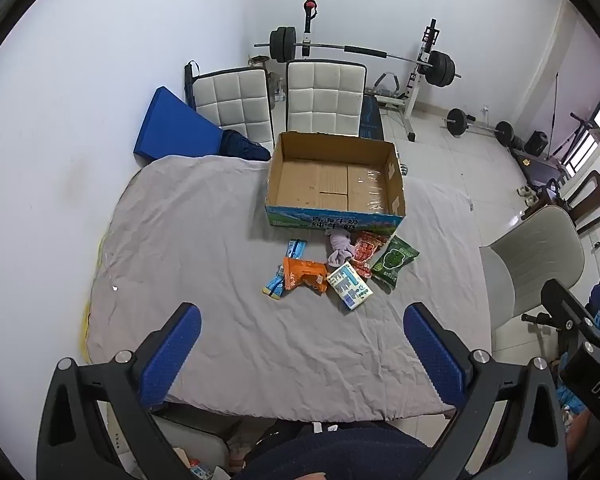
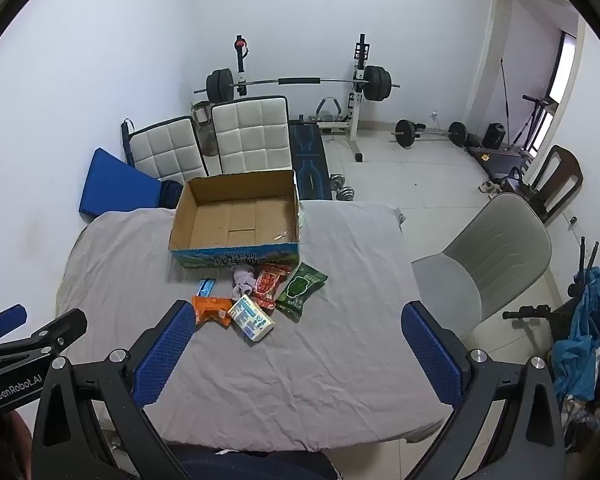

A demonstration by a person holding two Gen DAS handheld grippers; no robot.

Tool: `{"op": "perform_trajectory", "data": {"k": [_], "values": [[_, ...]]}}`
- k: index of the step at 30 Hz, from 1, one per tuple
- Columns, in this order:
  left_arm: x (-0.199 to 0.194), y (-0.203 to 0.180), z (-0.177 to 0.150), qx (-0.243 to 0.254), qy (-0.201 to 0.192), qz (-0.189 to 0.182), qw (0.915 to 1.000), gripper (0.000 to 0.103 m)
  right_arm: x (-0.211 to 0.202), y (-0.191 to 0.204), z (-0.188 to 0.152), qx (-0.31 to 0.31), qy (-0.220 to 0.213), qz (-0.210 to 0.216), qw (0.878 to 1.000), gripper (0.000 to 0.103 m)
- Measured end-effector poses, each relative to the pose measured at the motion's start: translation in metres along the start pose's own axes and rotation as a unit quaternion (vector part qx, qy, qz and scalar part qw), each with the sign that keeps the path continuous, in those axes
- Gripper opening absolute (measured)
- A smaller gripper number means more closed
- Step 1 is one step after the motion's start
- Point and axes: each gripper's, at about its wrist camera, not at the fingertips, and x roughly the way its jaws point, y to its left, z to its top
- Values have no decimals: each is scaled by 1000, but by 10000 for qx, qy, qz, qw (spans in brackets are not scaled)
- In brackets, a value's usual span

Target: Organize soft objects

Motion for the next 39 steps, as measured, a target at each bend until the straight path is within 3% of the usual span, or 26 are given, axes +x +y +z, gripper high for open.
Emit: {"op": "perform_trajectory", "data": {"k": [39], "values": [[-9,-6,8,129,-258,111,9995,103,-11,-7,5,102,-124,-70,9998,103]]}}
